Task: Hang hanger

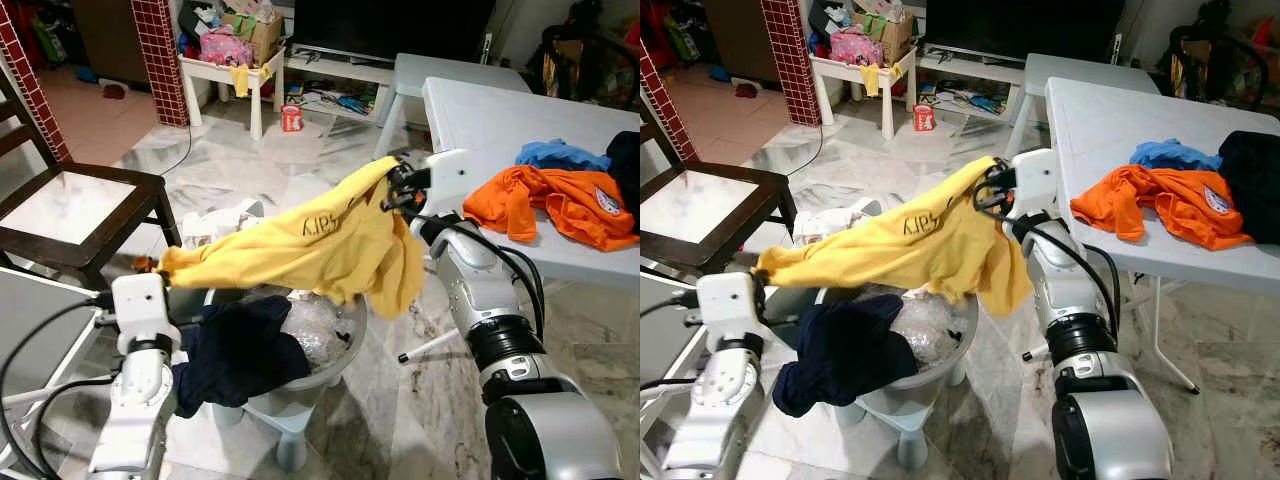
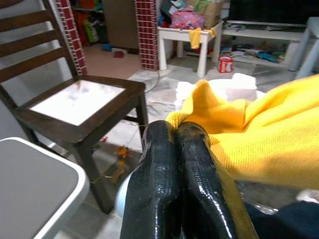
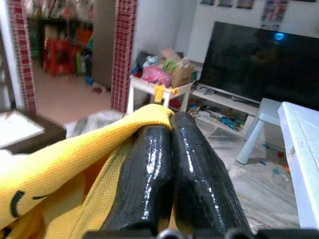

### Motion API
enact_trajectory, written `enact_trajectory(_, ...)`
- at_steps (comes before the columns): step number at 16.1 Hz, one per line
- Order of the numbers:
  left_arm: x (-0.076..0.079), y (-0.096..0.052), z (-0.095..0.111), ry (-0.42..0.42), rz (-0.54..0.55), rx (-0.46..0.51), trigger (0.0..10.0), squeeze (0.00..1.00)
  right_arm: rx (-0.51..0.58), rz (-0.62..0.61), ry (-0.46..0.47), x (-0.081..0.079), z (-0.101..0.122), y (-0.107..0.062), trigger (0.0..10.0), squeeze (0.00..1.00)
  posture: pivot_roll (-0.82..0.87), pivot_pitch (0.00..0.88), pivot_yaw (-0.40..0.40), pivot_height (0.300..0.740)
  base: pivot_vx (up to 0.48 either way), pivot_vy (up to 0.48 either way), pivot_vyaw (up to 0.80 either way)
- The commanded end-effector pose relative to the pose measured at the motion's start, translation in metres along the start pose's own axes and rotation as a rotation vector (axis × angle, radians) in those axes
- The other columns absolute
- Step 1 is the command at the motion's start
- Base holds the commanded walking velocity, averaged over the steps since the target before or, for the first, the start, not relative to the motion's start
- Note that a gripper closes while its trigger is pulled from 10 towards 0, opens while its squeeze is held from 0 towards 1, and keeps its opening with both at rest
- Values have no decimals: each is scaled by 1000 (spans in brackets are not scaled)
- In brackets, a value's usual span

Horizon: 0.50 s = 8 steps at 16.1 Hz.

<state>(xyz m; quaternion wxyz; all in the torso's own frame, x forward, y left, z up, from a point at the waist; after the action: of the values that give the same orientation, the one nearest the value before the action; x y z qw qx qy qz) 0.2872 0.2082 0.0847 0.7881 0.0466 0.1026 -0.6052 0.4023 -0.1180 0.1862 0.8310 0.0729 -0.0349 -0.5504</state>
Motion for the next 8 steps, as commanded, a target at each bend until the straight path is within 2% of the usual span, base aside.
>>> enact_trajectory(1,10,1,7,17,-38,41,10000,443,-4,27,-38,-2,4,0,0,0,74,0,-85,740,0,0,0)
enact_trajectory(2,13,2,11,23,-47,62,10000,1000,-38,62,-58,-8,-3,-1,0,0,72,0,-86,740,0,0,0)
enact_trajectory(5,15,2,15,7,-51,77,10000,1000,-95,166,-99,-23,-13,-3,0,0,70,0,-88,740,0,0,0)
enact_trajectory(8,16,5,21,0,-55,107,10000,1000,-136,231,-80,-32,-14,0,0,0,69,0,-91,740,0,0,0)
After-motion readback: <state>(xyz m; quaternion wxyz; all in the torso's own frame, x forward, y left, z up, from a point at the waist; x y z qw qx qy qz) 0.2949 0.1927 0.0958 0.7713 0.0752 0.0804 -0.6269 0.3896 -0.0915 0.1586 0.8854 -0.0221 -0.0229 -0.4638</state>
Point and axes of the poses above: a point about 5 cm out from each wrist's last joint towards the gripper, its own y axis pointing out of the wrist towards the gripper, its own z axis along the axis of the wrist's last joint, x = y × z, the point moved 2 cm from there along y, pointing out of the wrist towards the gripper, and after that the axes turned 7 degrees about y, right-handed, at the moved point
